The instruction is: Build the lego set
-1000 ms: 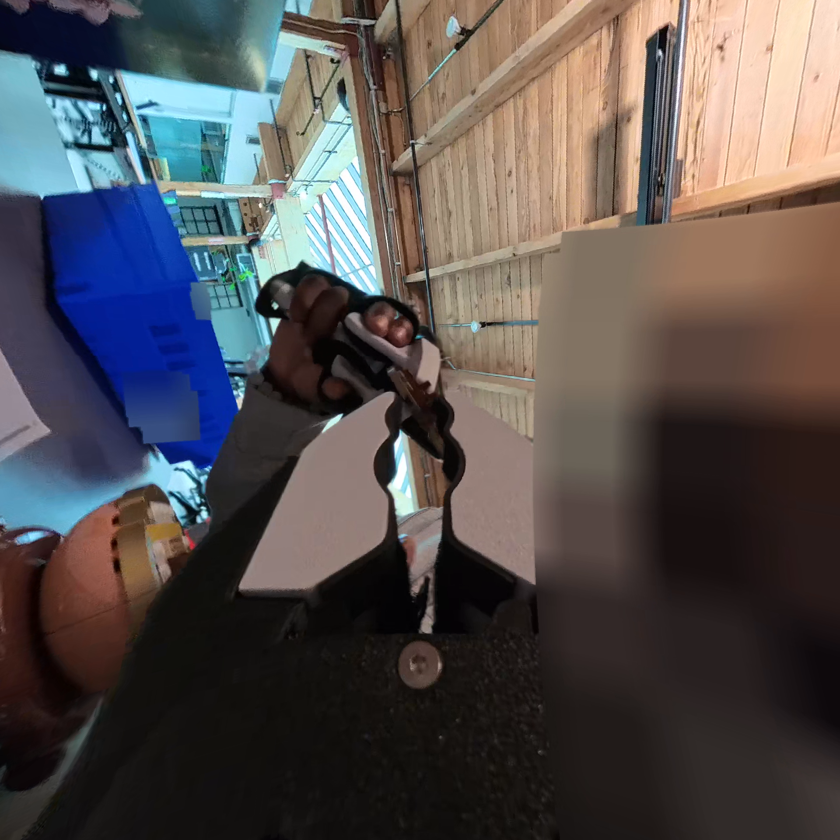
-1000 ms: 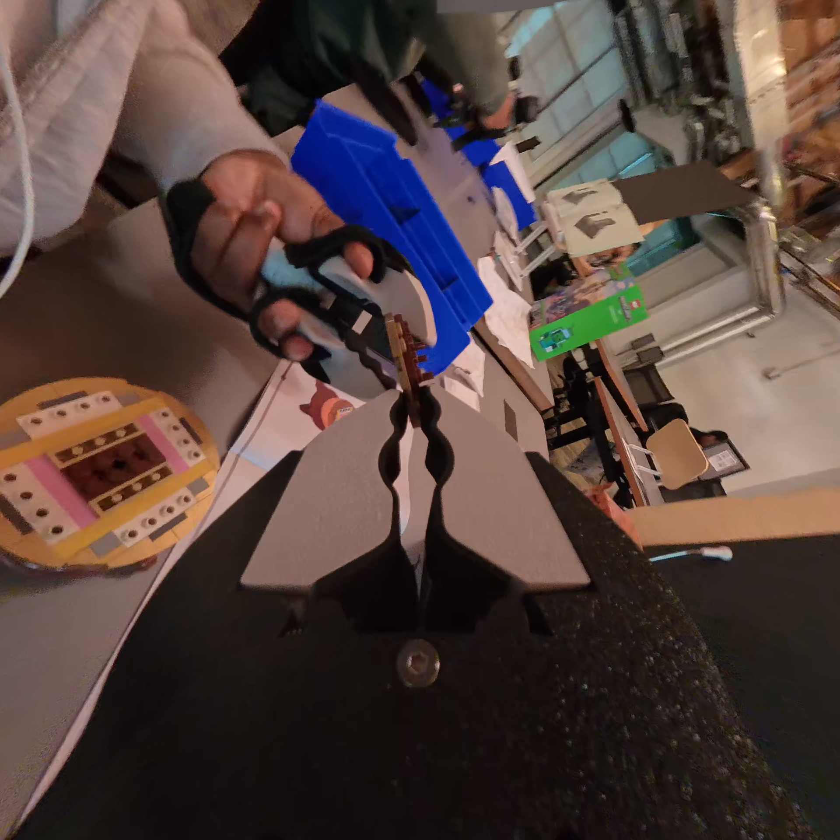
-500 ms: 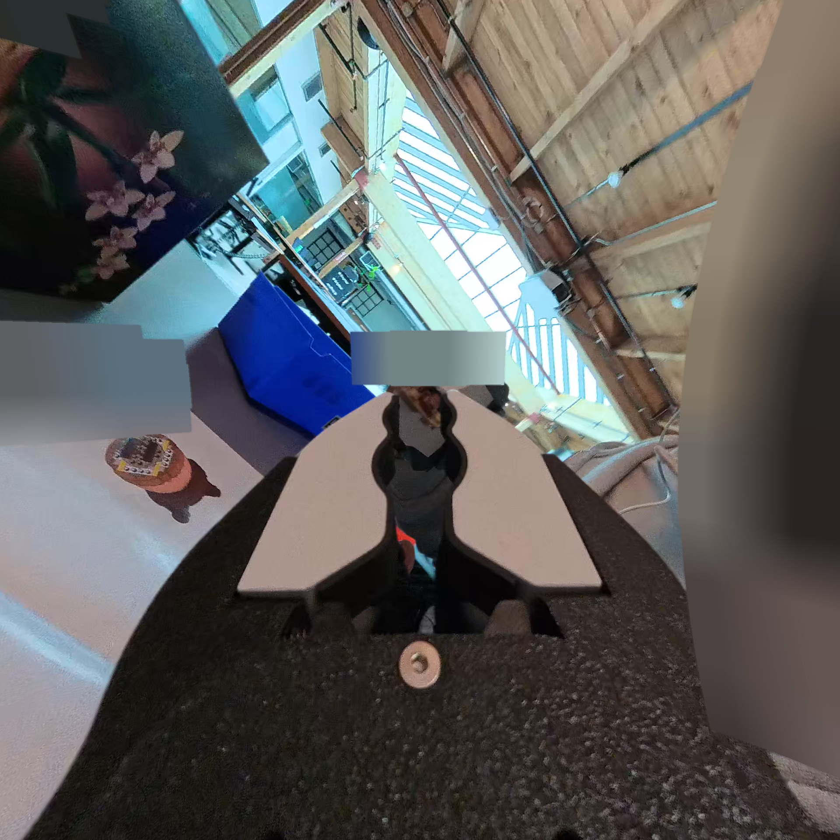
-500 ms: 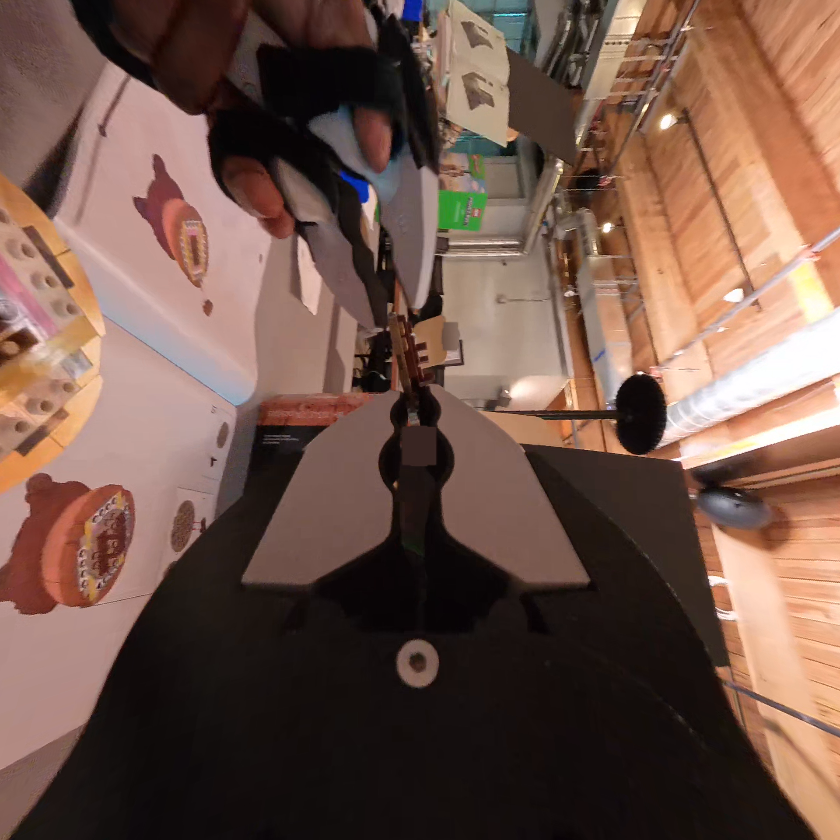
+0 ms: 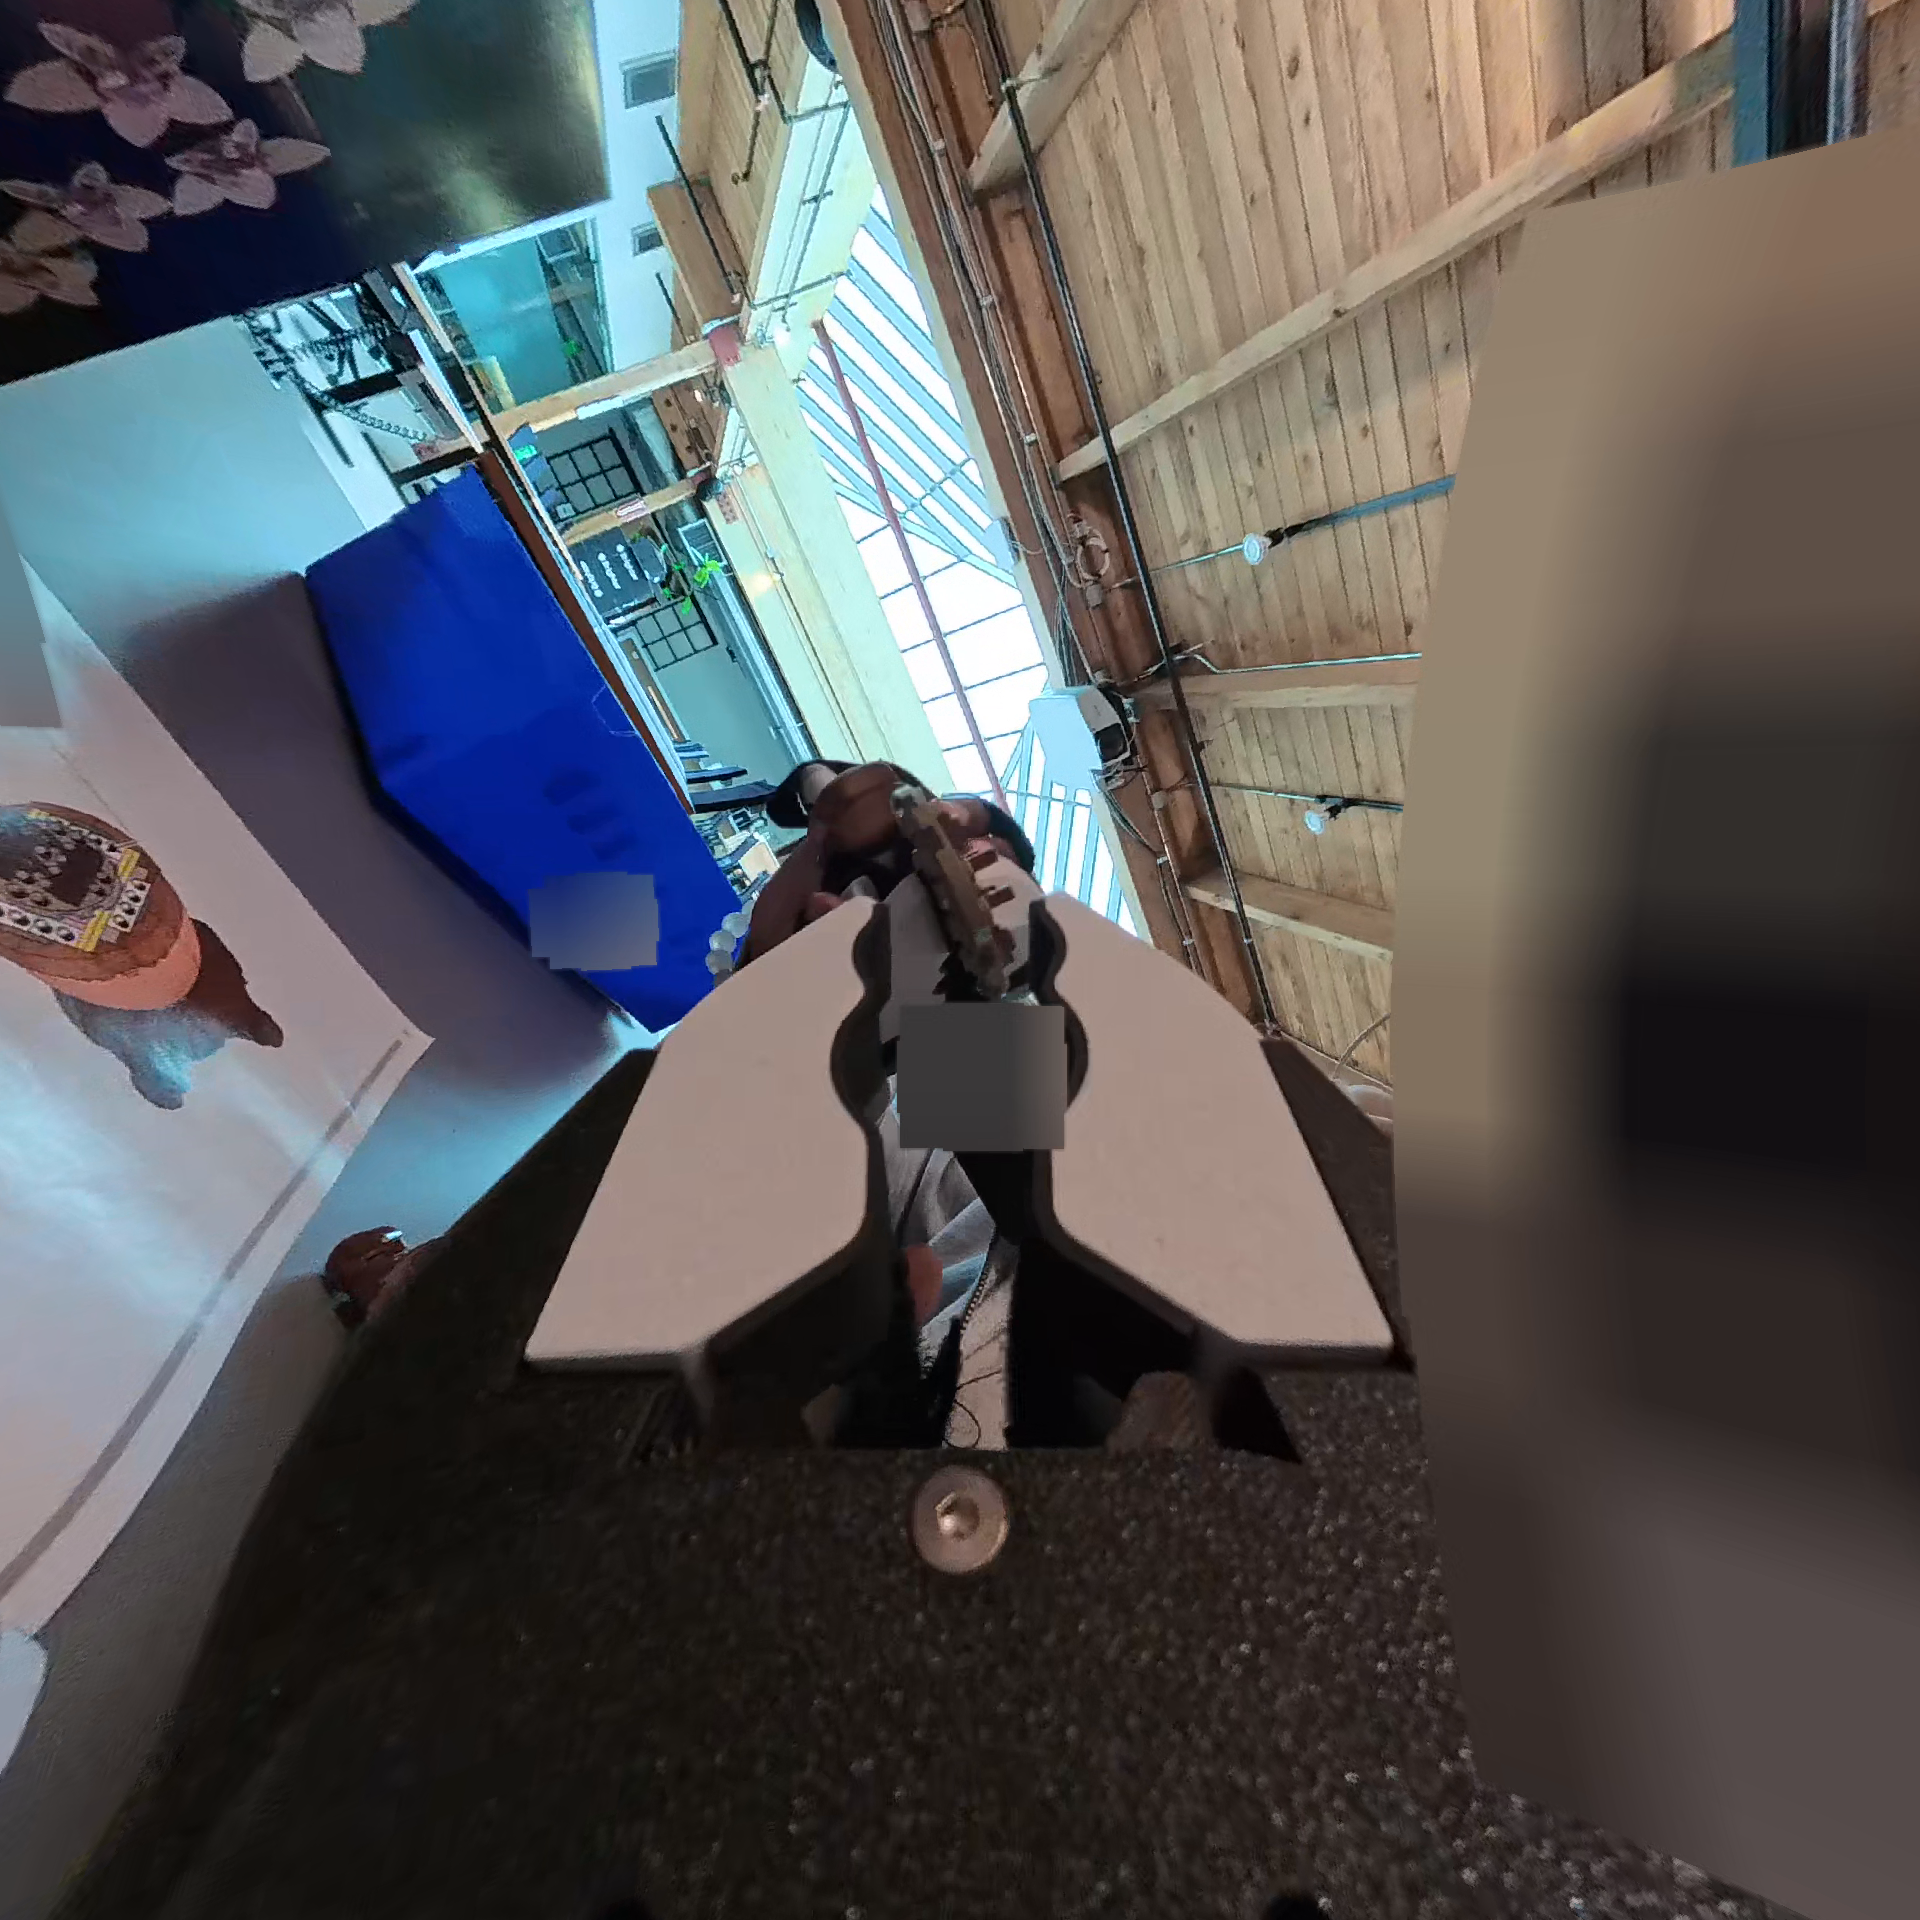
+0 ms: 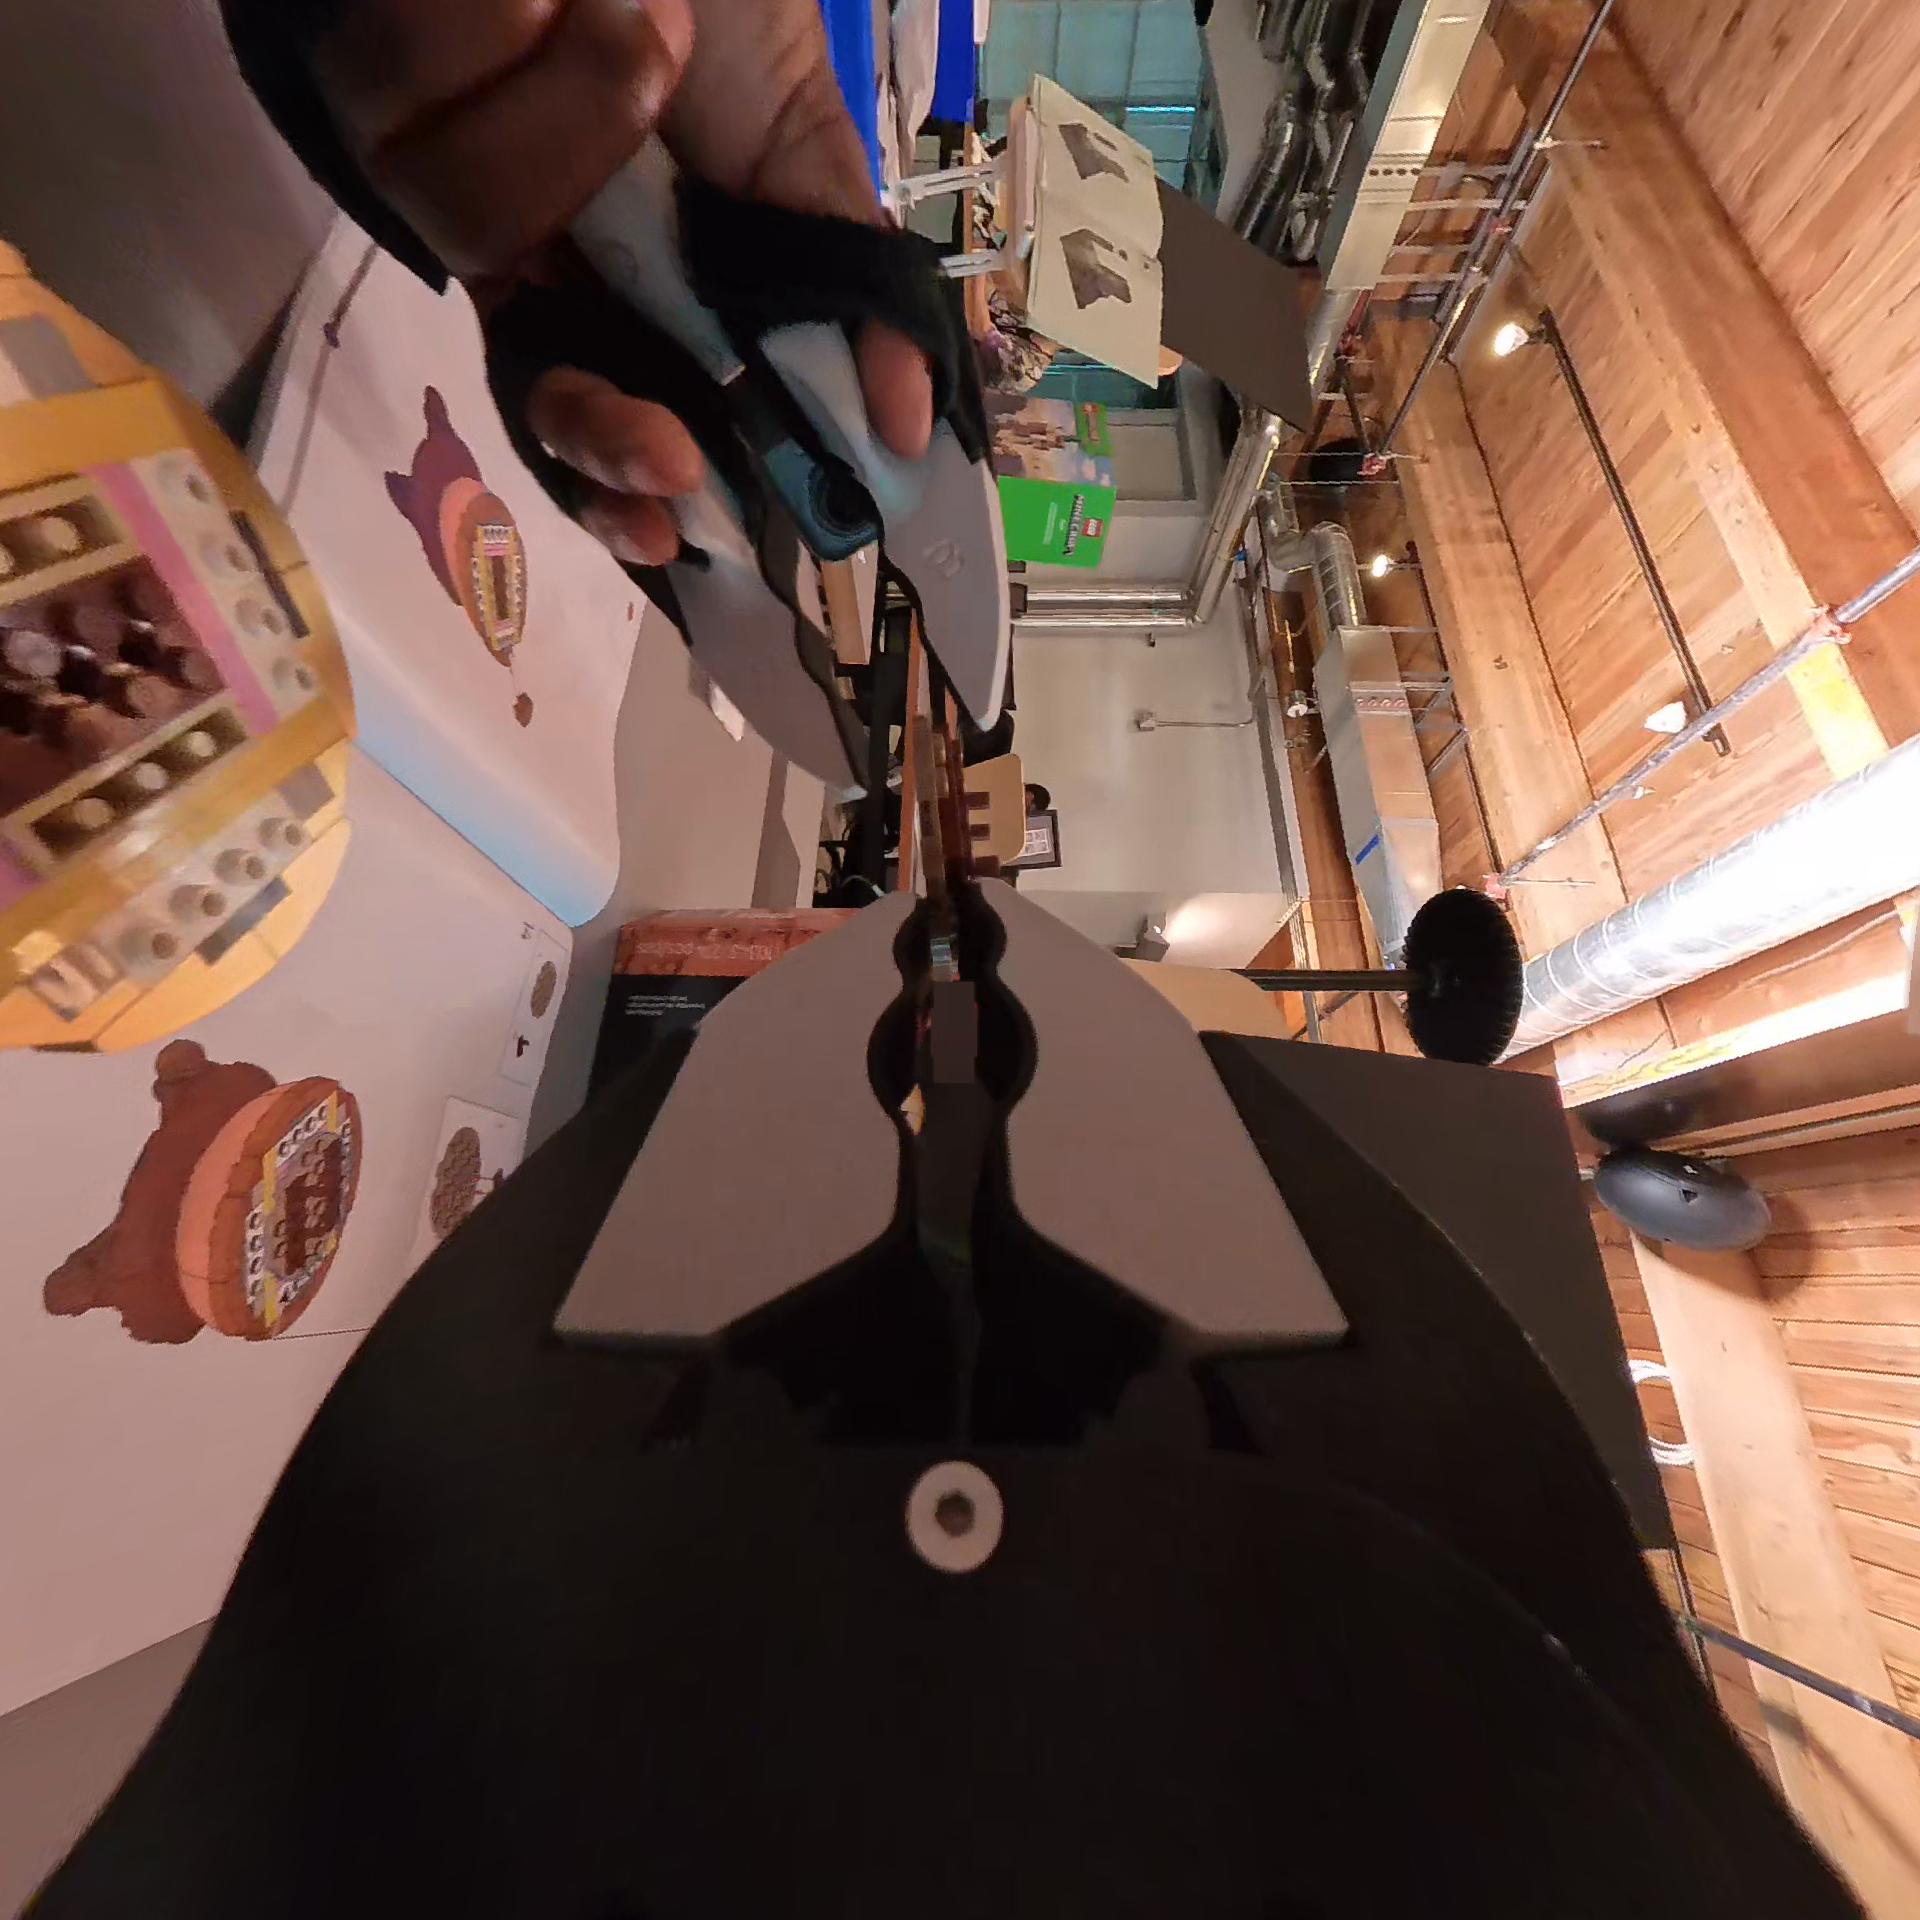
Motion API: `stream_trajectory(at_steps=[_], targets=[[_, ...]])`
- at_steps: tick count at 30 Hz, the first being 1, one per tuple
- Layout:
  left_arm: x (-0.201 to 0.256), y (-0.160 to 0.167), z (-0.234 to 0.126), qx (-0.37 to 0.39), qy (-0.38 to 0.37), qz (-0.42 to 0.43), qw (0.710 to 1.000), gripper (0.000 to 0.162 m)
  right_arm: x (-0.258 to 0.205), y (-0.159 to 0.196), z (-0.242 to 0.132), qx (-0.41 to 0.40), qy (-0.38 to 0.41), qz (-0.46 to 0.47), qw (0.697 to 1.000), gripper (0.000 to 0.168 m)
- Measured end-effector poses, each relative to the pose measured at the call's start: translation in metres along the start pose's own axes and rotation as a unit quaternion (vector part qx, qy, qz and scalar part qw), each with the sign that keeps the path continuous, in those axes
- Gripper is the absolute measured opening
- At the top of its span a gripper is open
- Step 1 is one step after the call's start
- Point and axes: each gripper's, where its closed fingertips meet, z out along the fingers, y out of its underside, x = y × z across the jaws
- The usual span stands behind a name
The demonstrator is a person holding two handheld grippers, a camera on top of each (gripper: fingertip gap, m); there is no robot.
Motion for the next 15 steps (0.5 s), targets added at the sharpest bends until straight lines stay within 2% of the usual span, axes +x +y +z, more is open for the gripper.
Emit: stream_trajectory(at_steps=[1,6,9,12,15], targets=[[-0.001,0.001,0.001,-0.003,-0.003,0.0,1.0,0.022,-0.002,-0.001,-0.001,0.002,-0.004,0.0,1.0,0.004],[-0.002,0.013,0.012,-0.042,-0.008,-0.005,0.999,0.012,-0.005,-0.001,-0.004,0.009,-0.003,0.005,1.0,0.008],[-0.008,0.011,0.015,-0.033,-0.025,0.008,0.999,0.005,-0.008,0.005,-0.005,0.004,-0.008,0.027,1.0,0.011],[-0.014,0.003,0.015,0.0,-0.043,0.017,0.999,0.004,-0.017,0.016,-0.008,-0.013,-0.035,0.111,0.993,0.022],[-0.02,-0.008,0.01,0.03,-0.07,0.035,0.997,0.004,-0.028,0.036,-0.016,-0.034,-0.07,0.22,0.972,0.023]])
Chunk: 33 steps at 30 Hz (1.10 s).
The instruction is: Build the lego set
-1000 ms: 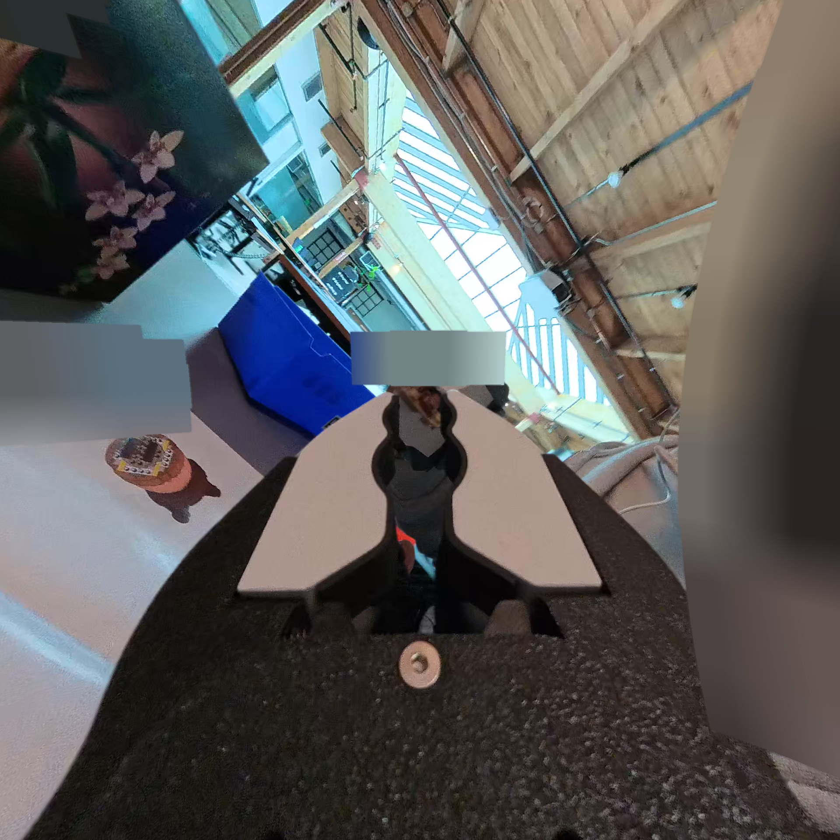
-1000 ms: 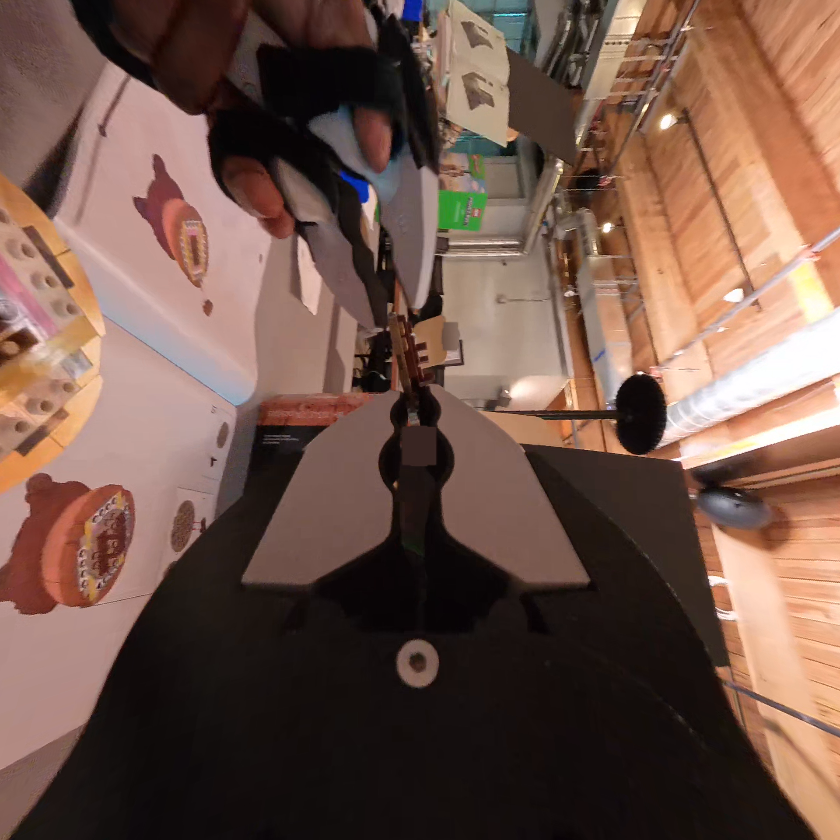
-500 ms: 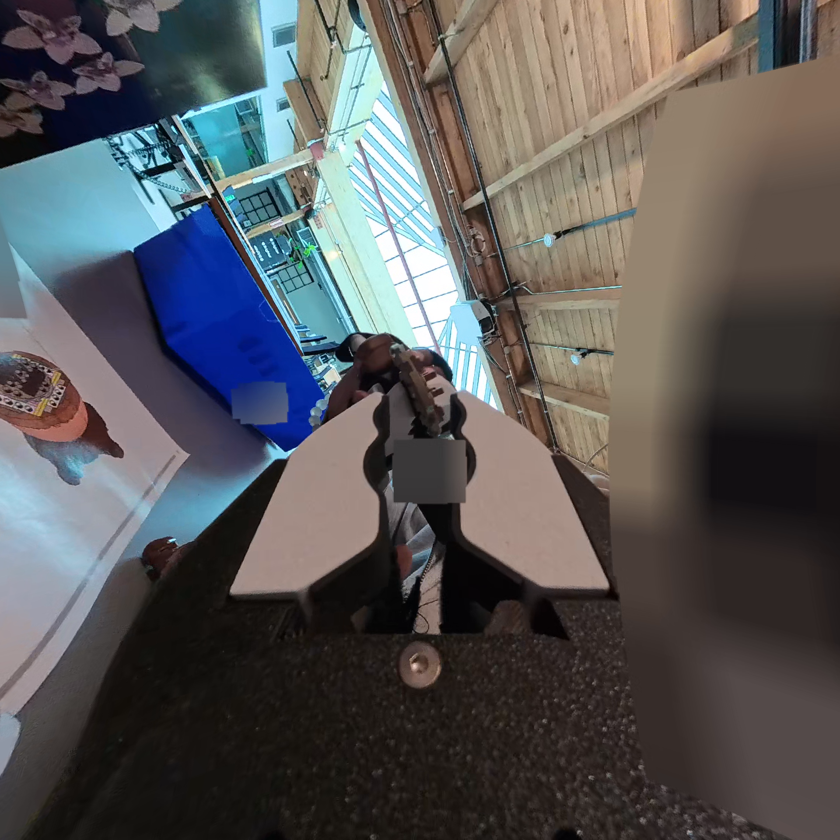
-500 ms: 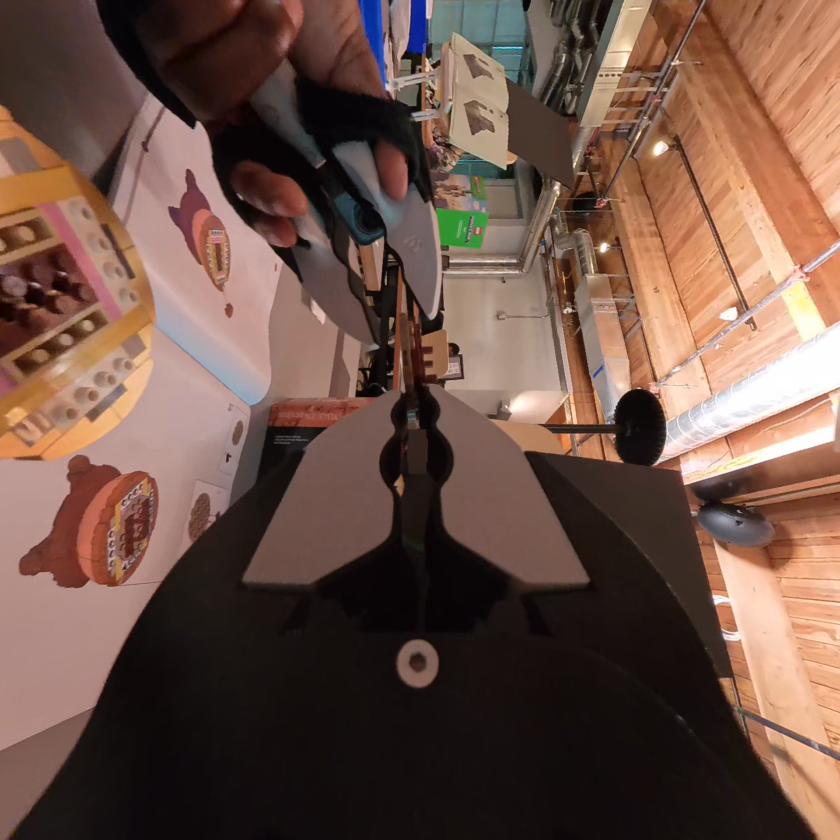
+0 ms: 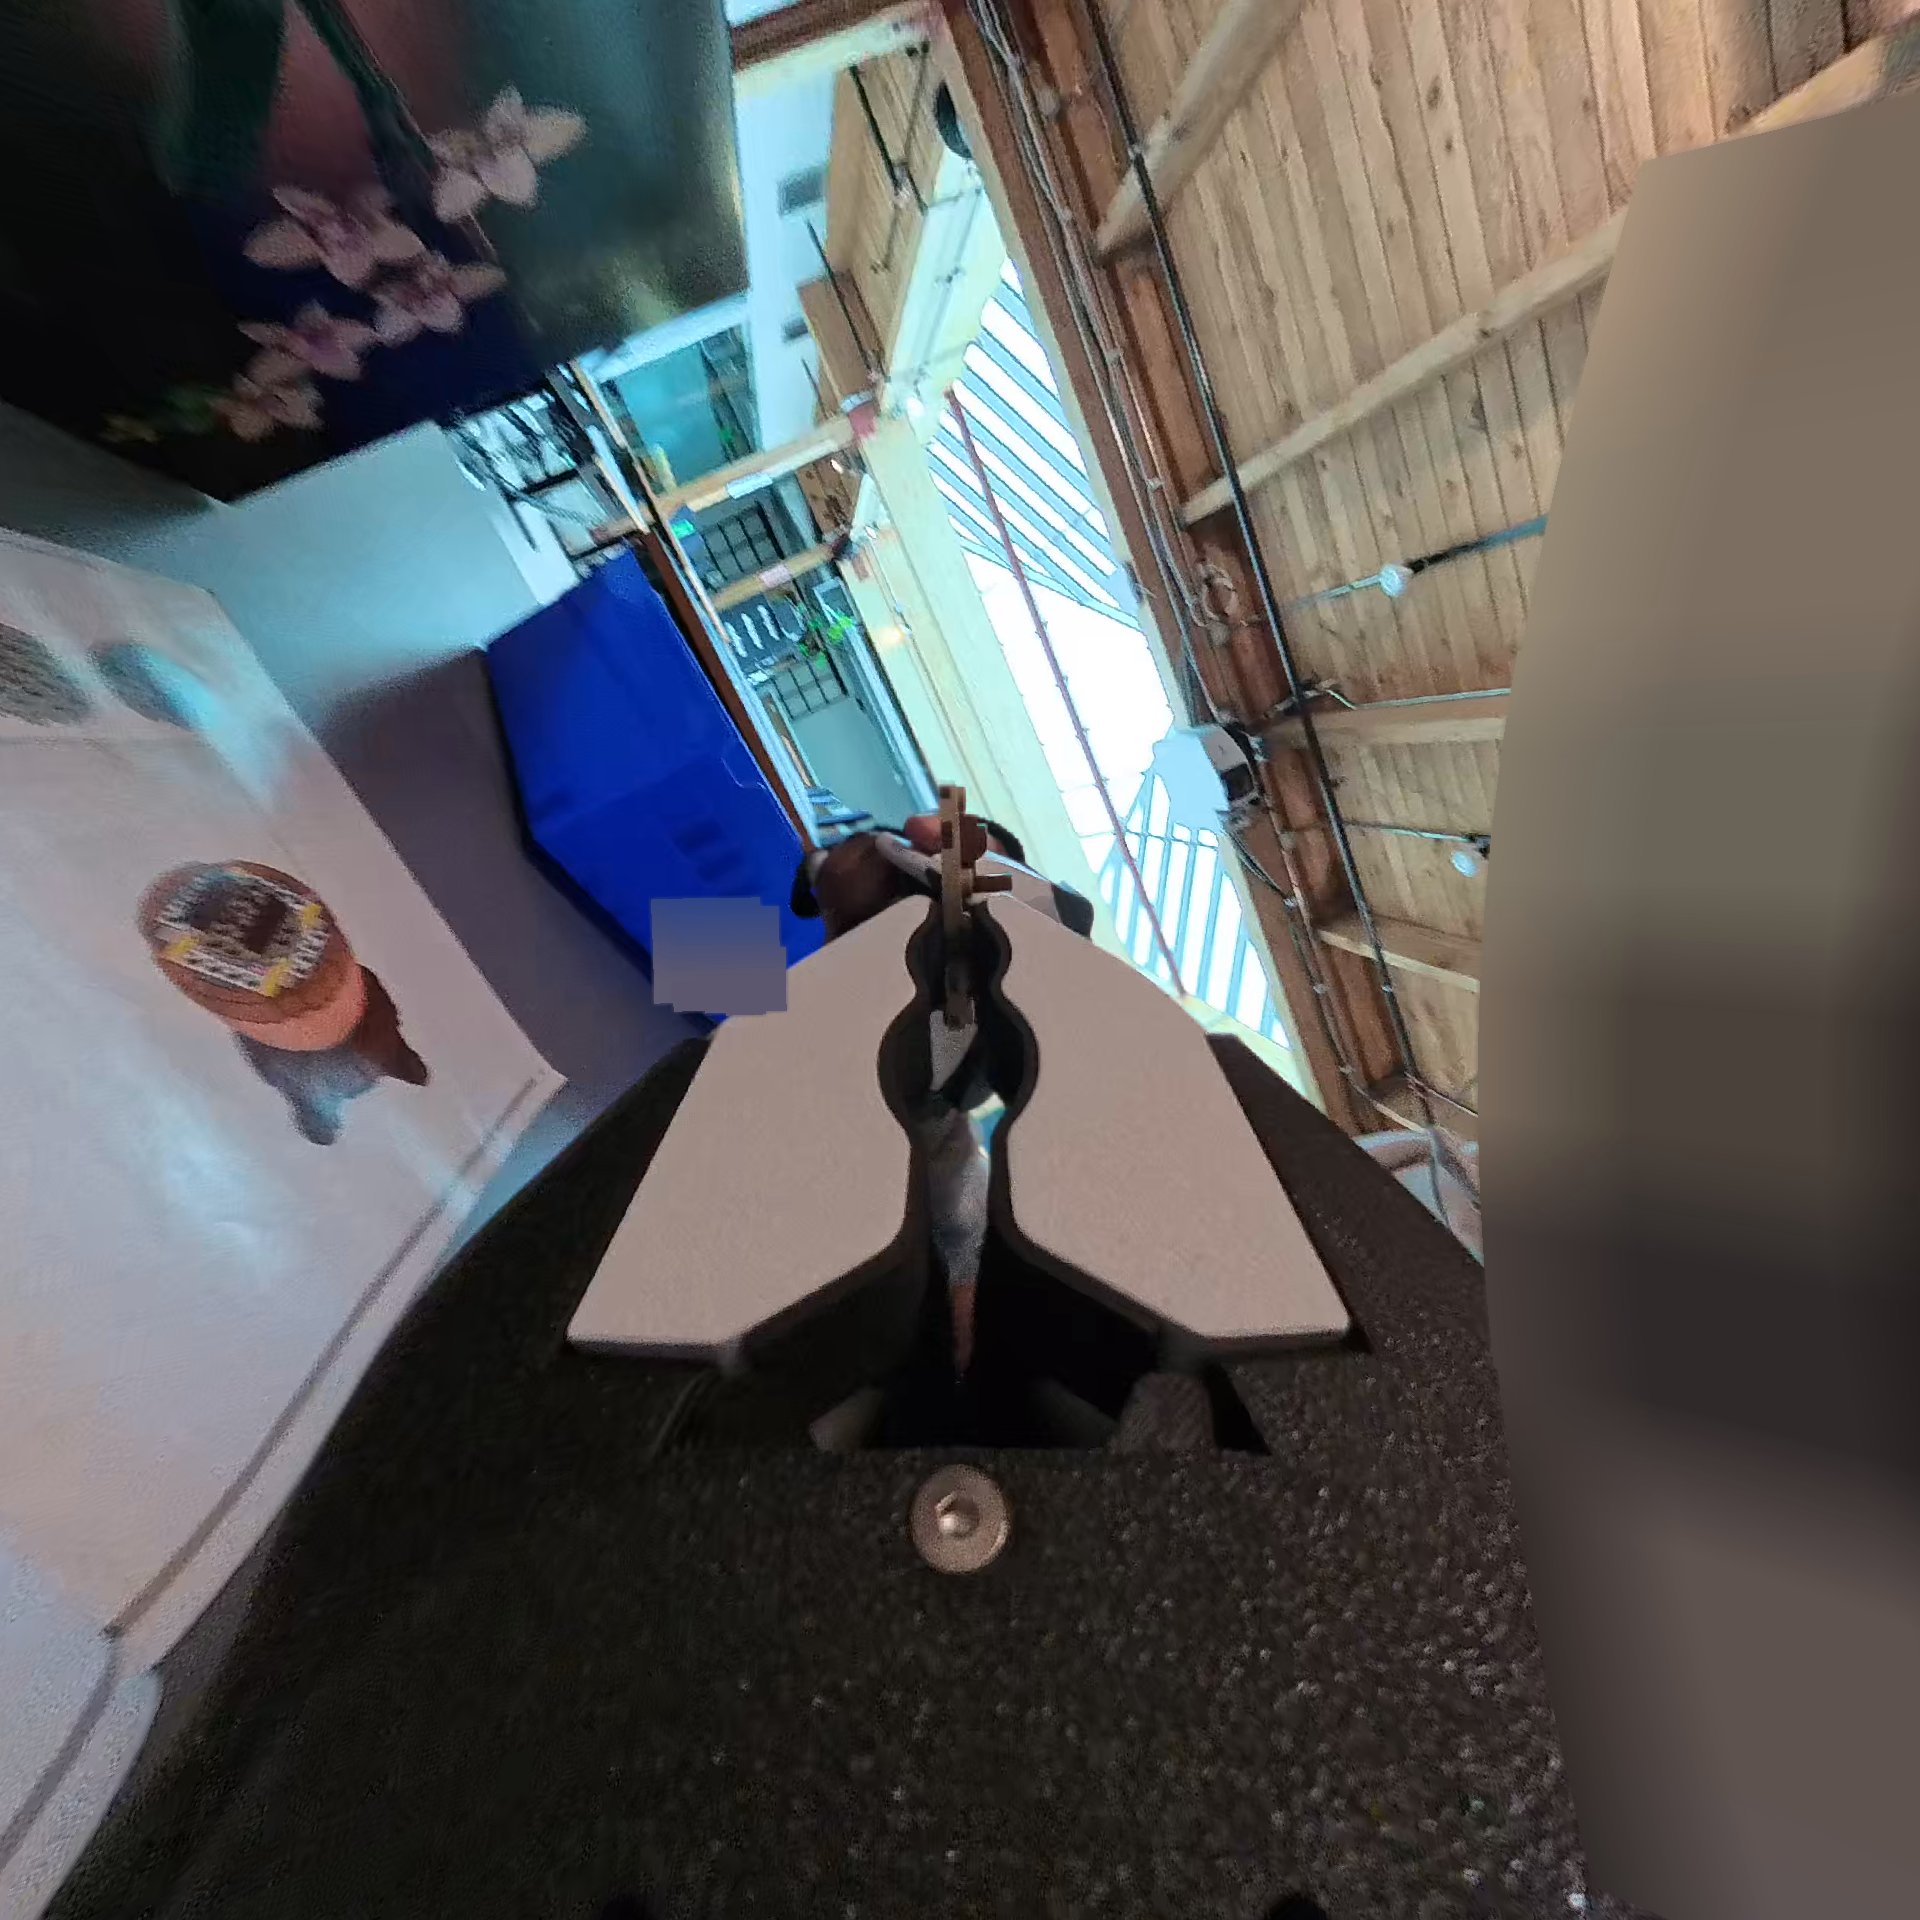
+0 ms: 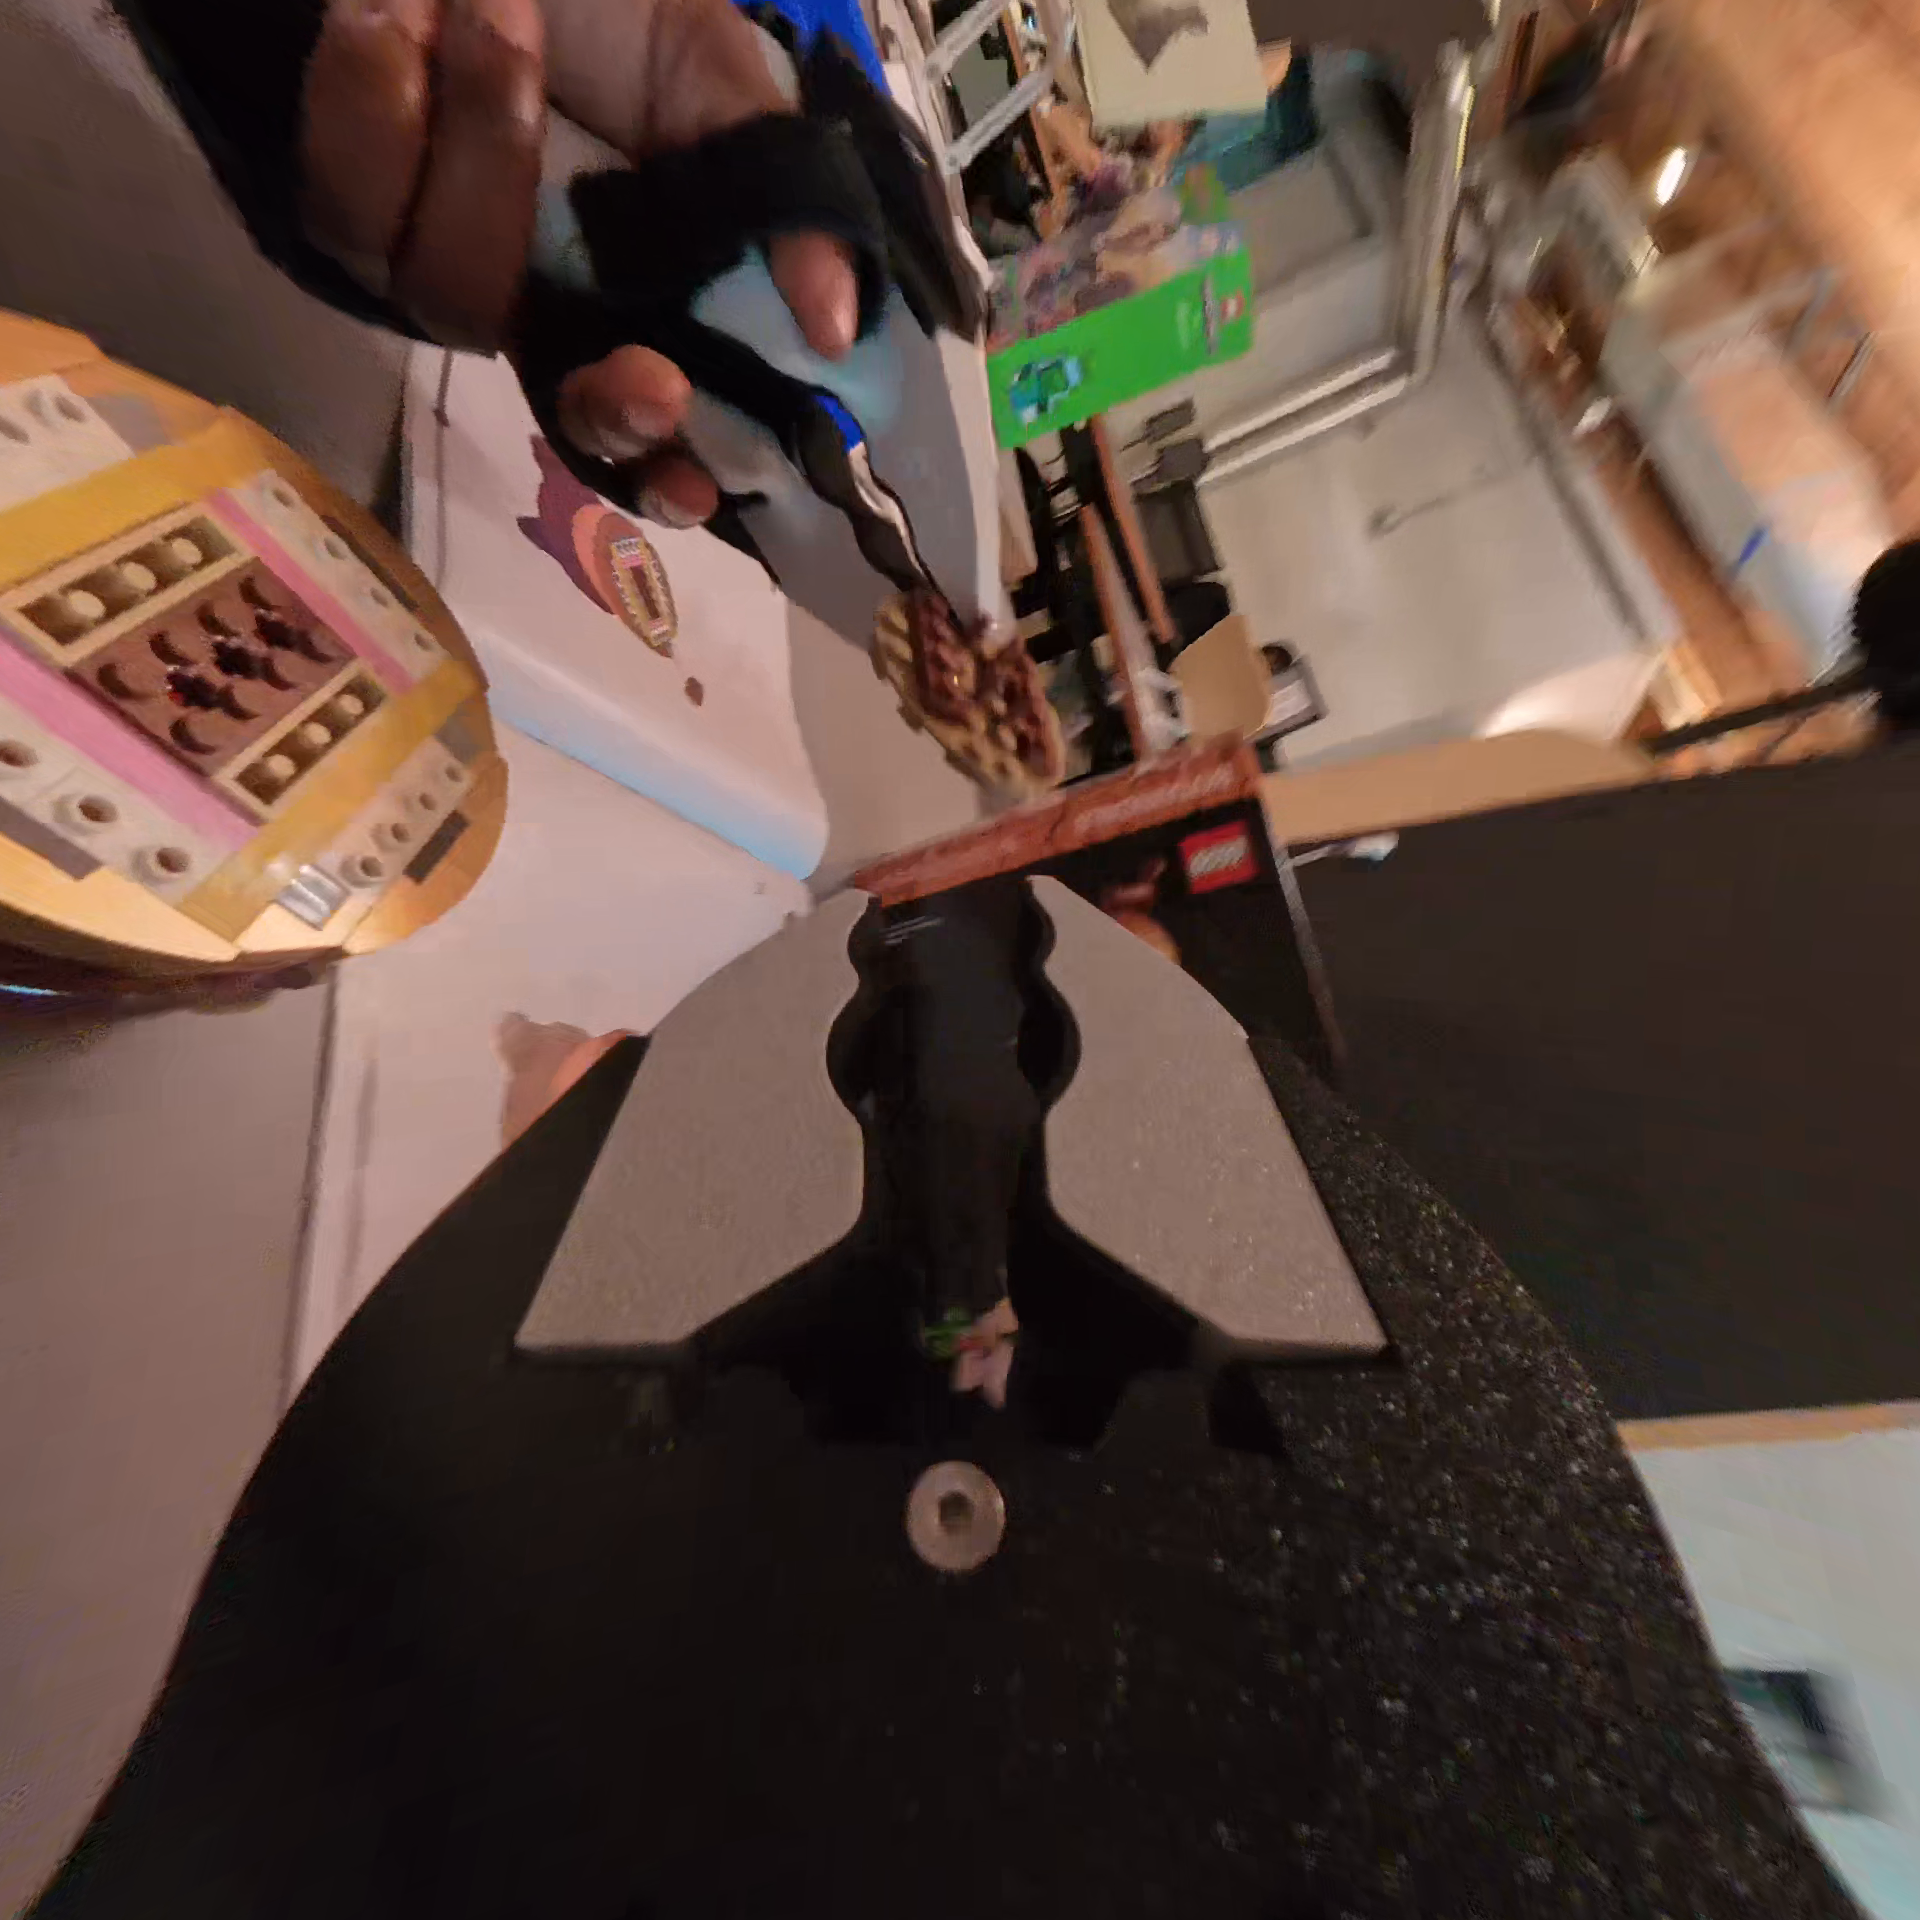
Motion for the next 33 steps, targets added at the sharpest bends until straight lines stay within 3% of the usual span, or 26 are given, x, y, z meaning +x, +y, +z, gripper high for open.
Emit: stream_trajectory(at_steps=[3,6,8,11,12,13,18,23,33], targets=[[-0.011,-0.008,-0.005,0.025,-0.043,0.016,0.999,0.004,-0.007,0.019,-0.007,-0.014,-0.046,0.153,0.987,0.015],[-0.024,-0.01,-0.009,0.037,-0.078,0.024,0.996,0.004,-0.019,0.032,-0.009,-0.041,-0.108,0.353,0.928,0.014],[-0.028,-0.008,-0.009,0.042,-0.079,0.017,0.996,0.004,-0.026,0.03,-0.008,-0.035,-0.153,0.501,0.851,0.016],[-0.032,-0.004,-0.006,0.039,-0.07,-0.002,0.997,0.003,-0.029,0.019,-0.008,0.02,-0.217,0.681,0.699,0.008],[-0.033,-0.003,-0.004,0.038,-0.069,-0.005,0.997,0.003,-0.027,0.017,-0.01,0.042,-0.228,0.712,0.663,0.006],[-0.035,-0.001,-0.004,0.036,-0.07,-0.007,0.997,0.003,-0.027,0.018,-0.011,0.05,-0.231,0.723,0.649,0.004],[-0.043,-0.002,-0.005,0.03,-0.092,0.004,0.995,0.003,-0.042,0.05,-0.019,-0.057,-0.185,0.653,0.733,0.011],[-0.054,-0.009,-0.009,0.038,-0.119,0.014,0.992,0.004,-0.056,0.065,-0.023,-0.107,-0.17,0.62,0.758,0.012],[-0.067,-0.013,-0.017,0.052,-0.144,0.01,0.988,0.004,-0.074,0.078,-0.021,-0.157,-0.168,0.584,0.779,0.012]])
